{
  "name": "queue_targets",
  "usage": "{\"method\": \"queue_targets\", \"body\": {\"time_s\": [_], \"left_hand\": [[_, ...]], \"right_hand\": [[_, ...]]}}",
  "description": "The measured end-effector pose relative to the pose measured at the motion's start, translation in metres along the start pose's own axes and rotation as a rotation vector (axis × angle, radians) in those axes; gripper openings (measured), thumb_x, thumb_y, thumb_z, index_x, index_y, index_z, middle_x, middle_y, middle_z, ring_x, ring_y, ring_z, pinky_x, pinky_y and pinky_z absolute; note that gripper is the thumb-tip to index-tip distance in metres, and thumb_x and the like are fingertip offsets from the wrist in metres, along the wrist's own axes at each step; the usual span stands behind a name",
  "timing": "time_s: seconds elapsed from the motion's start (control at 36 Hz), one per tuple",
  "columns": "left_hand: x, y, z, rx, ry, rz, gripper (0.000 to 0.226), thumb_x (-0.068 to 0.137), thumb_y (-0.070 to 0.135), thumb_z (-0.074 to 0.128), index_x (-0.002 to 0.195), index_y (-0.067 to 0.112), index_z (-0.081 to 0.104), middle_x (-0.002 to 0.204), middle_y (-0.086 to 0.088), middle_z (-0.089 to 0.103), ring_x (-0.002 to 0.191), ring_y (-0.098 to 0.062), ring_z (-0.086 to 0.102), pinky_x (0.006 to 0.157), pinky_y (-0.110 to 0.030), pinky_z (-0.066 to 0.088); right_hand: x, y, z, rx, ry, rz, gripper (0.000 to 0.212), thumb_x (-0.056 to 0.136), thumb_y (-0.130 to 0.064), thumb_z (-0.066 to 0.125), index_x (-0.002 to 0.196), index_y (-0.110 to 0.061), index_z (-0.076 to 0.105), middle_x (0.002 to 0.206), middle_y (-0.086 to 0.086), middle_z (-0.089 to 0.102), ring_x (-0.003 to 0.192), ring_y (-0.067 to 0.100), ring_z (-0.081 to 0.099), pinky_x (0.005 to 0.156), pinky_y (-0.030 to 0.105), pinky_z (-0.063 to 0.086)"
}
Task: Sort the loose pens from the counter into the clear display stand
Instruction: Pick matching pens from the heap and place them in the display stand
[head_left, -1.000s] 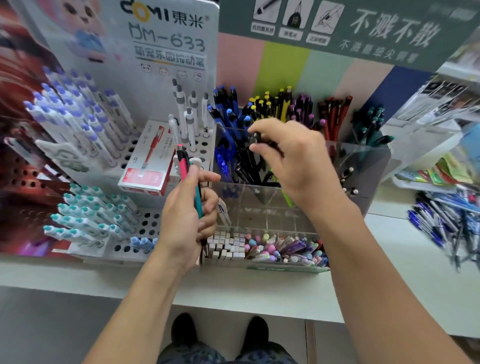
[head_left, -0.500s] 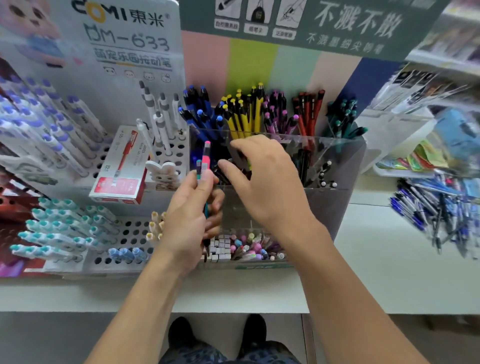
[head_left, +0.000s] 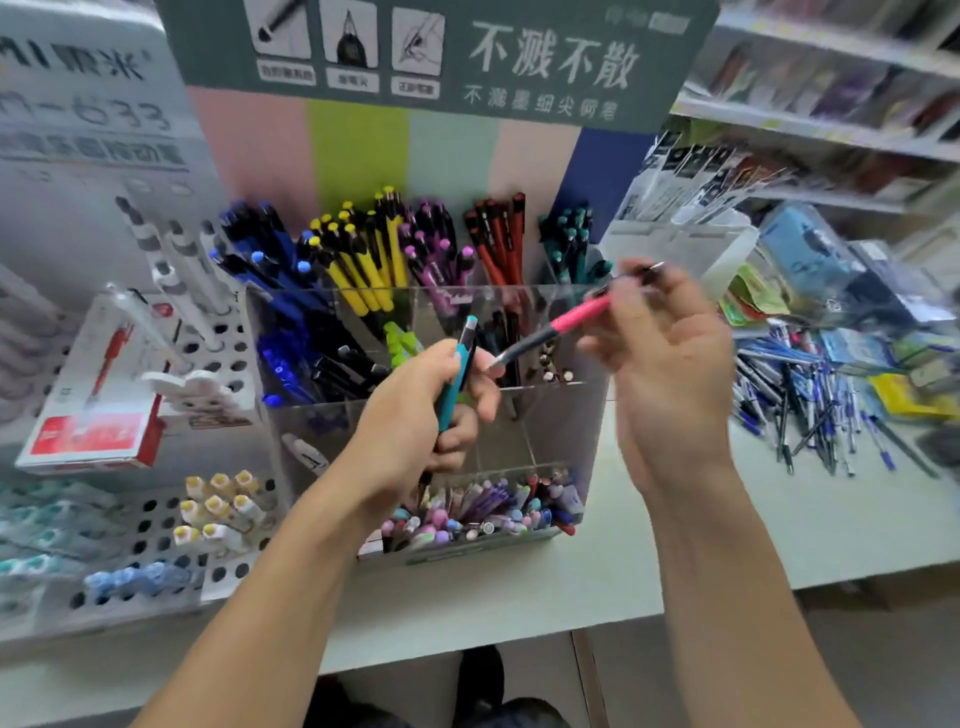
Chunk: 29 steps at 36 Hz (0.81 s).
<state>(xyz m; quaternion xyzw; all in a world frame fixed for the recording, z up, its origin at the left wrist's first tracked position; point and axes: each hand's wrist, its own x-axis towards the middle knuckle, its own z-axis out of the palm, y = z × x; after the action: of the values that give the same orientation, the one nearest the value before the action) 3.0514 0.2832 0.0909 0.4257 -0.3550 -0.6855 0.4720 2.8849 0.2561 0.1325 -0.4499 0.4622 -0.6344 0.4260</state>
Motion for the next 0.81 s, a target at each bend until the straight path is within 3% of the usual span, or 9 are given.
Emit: {"method": "queue_targets", "body": {"time_s": [0.11,0.19,0.31,0.42,0.56,0.61,0.67,0.72,0.81], "left_hand": [[0.006,0.001,0.007,-0.078,-0.007,0.067,0.037,0.106,0.013,0.027,0.108,0.005,0.063,0.068,-0.004,0.056,0.047,-0.010,0.031,0.037,-0.020,0.023],[0.007,-0.002,0.011,-0.097,-0.034,0.099,0.036,0.108,0.015,0.029,0.122,0.008,0.062,0.074,-0.003,0.059,0.050,-0.010,0.035,0.040,-0.020,0.027],[0.007,-0.003,0.018,-0.023,0.000,0.117,0.031,0.109,0.016,0.033,0.123,0.013,0.061,0.079,-0.001,0.061,0.051,-0.010,0.035,0.042,-0.019,0.029],[0.010,0.005,0.024,0.017,0.167,0.227,0.022,0.108,0.016,0.040,0.114,0.015,0.061,0.082,0.001,0.064,0.057,-0.009,0.044,0.047,-0.020,0.036],[0.011,0.017,0.028,0.129,0.099,0.179,0.044,0.109,0.027,0.037,0.083,0.025,0.074,0.113,-0.003,0.075,0.111,-0.019,0.068,0.089,-0.037,0.055],[0.007,0.017,0.030,0.189,-0.014,0.156,0.040,0.107,0.029,0.040,0.084,0.022,0.071,0.111,-0.005,0.075,0.105,-0.021,0.070,0.089,-0.037,0.058],[0.003,0.016,0.031,0.143,-0.054,0.172,0.032,0.099,0.035,0.046,0.084,0.020,0.070,0.094,-0.004,0.073,0.079,-0.018,0.069,0.068,-0.030,0.058],[-0.001,0.013,0.028,0.118,0.004,0.221,0.030,0.092,0.040,0.050,0.083,0.025,0.074,0.078,-0.002,0.062,0.061,-0.013,0.054,0.051,-0.022,0.044],[-0.001,0.005,0.018,0.349,0.148,0.358,0.026,0.094,0.040,0.054,0.093,0.023,0.074,0.066,0.002,0.048,0.057,-0.013,0.039,0.052,-0.028,0.031]], "right_hand": [[0.033,-0.028,-0.020,-0.133,0.287,-0.533,0.022,0.099,-0.006,0.059,0.118,-0.009,0.049,0.086,-0.006,0.067,0.070,0.016,0.067,0.065,0.034,0.056],[0.055,-0.035,-0.021,-0.285,0.259,-0.674,0.022,0.097,-0.007,0.062,0.115,-0.011,0.050,0.078,-0.020,0.068,0.070,0.013,0.068,0.061,0.036,0.058],[0.061,-0.033,-0.013,-0.249,0.148,-0.568,0.021,0.096,-0.005,0.065,0.113,-0.009,0.054,0.076,-0.012,0.068,0.072,0.015,0.071,0.058,0.036,0.059],[0.049,-0.037,-0.016,-0.117,0.069,-0.407,0.020,0.096,-0.003,0.064,0.114,-0.010,0.059,0.069,-0.005,0.067,0.057,0.014,0.062,0.052,0.029,0.051],[0.032,-0.017,-0.006,-0.284,-0.274,-0.118,0.023,0.093,-0.001,0.069,0.114,-0.011,0.067,0.069,0.009,0.073,0.054,0.013,0.058,0.051,0.022,0.046],[0.026,-0.011,0.000,-0.273,-0.313,-0.105,0.022,0.094,-0.001,0.068,0.111,-0.014,0.066,0.071,0.011,0.073,0.052,0.010,0.057,0.052,0.020,0.045],[0.024,-0.007,0.002,-0.269,-0.348,-0.088,0.024,0.095,-0.003,0.067,0.114,-0.018,0.066,0.073,0.012,0.073,0.055,0.010,0.056,0.053,0.022,0.046],[0.024,-0.004,0.004,-0.285,-0.352,-0.056,0.023,0.096,-0.011,0.068,0.116,-0.023,0.067,0.078,0.008,0.072,0.063,0.011,0.059,0.056,0.026,0.049],[0.019,0.000,0.009,-0.284,-0.250,0.010,0.027,0.086,-0.031,0.080,0.108,-0.019,0.069,0.082,0.001,0.071,0.070,0.016,0.067,0.054,0.029,0.052]]}}
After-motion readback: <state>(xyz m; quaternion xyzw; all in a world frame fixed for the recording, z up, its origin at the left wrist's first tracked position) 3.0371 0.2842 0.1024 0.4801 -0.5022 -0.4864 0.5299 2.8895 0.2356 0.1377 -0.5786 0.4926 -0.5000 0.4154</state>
